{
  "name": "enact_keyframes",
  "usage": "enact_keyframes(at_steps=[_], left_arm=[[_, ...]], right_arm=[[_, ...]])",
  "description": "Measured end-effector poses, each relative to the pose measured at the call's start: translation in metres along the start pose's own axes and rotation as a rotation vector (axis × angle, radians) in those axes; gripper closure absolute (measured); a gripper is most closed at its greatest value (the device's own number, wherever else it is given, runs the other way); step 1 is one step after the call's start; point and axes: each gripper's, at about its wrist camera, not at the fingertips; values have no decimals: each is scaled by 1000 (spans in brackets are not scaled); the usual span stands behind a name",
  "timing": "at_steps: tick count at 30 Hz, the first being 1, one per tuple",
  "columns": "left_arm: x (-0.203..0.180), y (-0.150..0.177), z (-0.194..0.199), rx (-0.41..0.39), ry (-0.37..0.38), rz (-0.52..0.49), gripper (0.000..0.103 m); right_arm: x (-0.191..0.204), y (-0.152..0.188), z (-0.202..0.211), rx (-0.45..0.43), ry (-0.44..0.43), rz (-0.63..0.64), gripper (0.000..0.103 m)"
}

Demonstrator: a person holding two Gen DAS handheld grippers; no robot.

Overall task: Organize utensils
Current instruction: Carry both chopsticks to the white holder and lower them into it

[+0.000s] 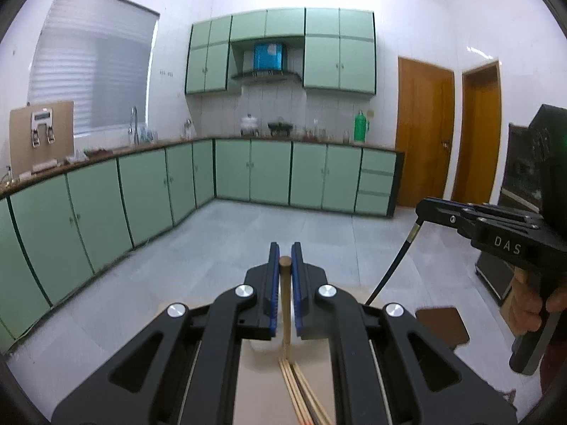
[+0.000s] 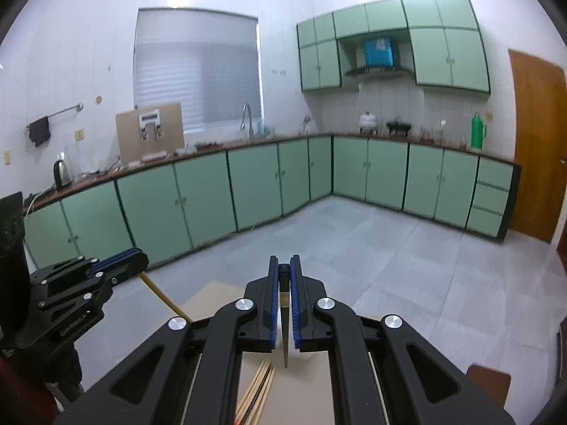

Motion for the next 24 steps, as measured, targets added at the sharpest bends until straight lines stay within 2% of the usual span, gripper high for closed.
enact_keyframes(at_steps=[5,10,16,24], left_arm=[[-9,-26,-27,-53,10,-12,97],[-12,-32,-63,-72,-2,-19,97],[-6,-17,-110,-45,-42,-27,97],[17,9,-160,58,-68,11,97]], right_arm=[[-13,-25,-20,-47,34,-18,97],[-23,-30,-59,-49,65,-33,97],[-23,-8,-106,1,88,-29,97],[-24,29,-149,91,76,-59,97]])
Point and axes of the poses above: each gripper's, at about its wrist camera, not at the fingertips, and z roughly against the way its jaws point, x to its left, y to its underside, and after that the axes turned 11 degrees about z, right-handed
